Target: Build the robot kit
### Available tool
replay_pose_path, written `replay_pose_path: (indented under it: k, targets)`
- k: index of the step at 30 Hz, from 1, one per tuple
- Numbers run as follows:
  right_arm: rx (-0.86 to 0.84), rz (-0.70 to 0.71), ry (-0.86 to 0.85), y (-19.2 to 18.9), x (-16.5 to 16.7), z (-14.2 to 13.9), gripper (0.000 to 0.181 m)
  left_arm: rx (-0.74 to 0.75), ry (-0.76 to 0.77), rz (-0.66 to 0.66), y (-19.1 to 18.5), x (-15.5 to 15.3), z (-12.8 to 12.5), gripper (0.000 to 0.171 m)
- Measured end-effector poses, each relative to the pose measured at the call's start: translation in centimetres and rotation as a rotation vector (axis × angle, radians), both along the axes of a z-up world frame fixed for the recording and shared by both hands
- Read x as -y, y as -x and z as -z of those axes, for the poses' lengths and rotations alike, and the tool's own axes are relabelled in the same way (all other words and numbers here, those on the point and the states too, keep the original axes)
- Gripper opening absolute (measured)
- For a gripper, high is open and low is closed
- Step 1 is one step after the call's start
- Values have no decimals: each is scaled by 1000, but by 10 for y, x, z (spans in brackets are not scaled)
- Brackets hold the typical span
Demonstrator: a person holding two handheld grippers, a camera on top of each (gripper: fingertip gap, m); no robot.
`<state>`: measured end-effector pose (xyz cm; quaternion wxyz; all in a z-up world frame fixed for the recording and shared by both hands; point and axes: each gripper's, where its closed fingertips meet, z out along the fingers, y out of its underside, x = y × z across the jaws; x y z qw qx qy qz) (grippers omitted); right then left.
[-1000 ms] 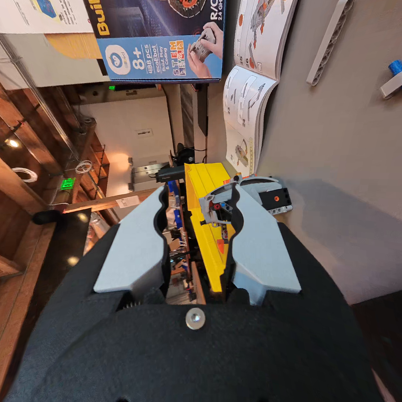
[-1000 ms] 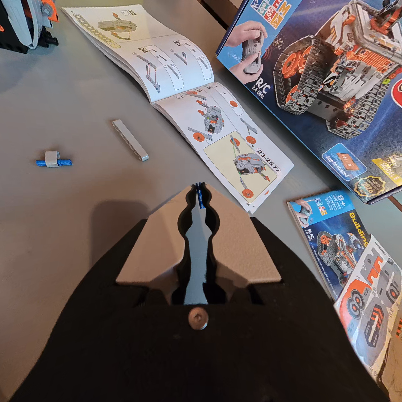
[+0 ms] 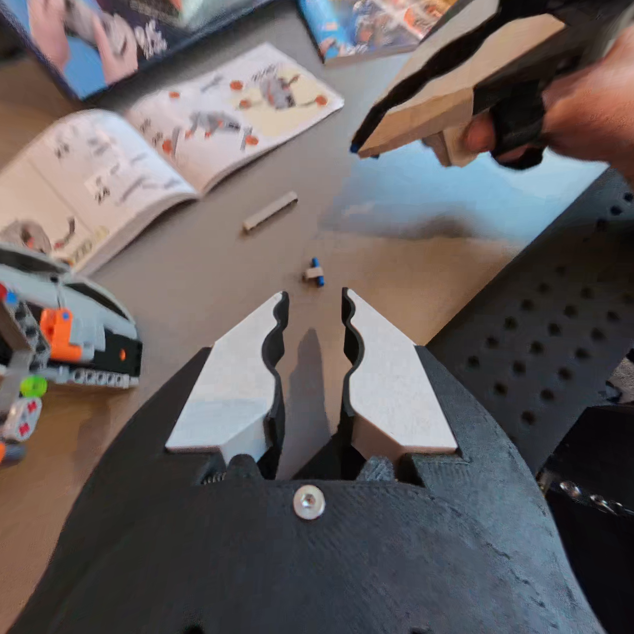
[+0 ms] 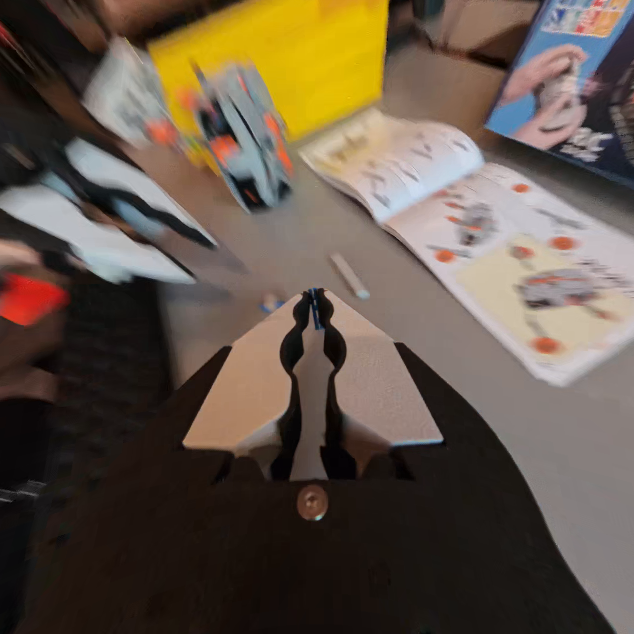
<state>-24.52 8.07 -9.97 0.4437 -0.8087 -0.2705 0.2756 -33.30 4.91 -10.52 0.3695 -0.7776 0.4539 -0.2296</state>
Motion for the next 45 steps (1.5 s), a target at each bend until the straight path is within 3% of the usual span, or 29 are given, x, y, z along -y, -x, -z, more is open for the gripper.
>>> replay_pose_path:
  k: [1,3,7,14,16,21,25,27,31,36,39,42,43,45]
  targets:
    - [171,3,-15,-10,-5,13,3,5,47,-24,6,-2,5,31]
    - [327,4,-10,-18,-13,27,3,47,111,-55,12,-2,8,35]
    - [284,16,69,-8,-20,46,3,-28,135,-115,25,-6,28,48]
    - [271,-35,112,10,-18,65,6,-14,195,-131,21,3,42,50]
    - [219,-28,59,12,-16,55,21,-21,195,-139,22,7,43,53]
    - [75,142,-244,-25,24,-12,21,9,144,-154,32,20,30,53]
    - [183,348,-396,-78,61,-16,20,-6,122,-126,40,34,30,52]
    - [170,348,-486,-78,69,-28,19,-3,115,-103,36,40,29,51]
    - [301,324,-459,-73,64,-11,15,-16,79,-71,25,45,24,51]
    - [521,449,-391,-95,49,12,18,25,90,-39,13,54,22,57]
    - [541,529,-515,-101,53,-8,23,49,89,7,5,62,25,58]
    - [355,646,-550,-120,73,-46,43,85,101,77,-11,72,17,60]
    - [265,704,-499,-135,82,-65,58,115,88,106,-20,73,3,61]
    - [43,771,-456,-158,101,-122,77,237,-43,145,-43,64,-54,60]
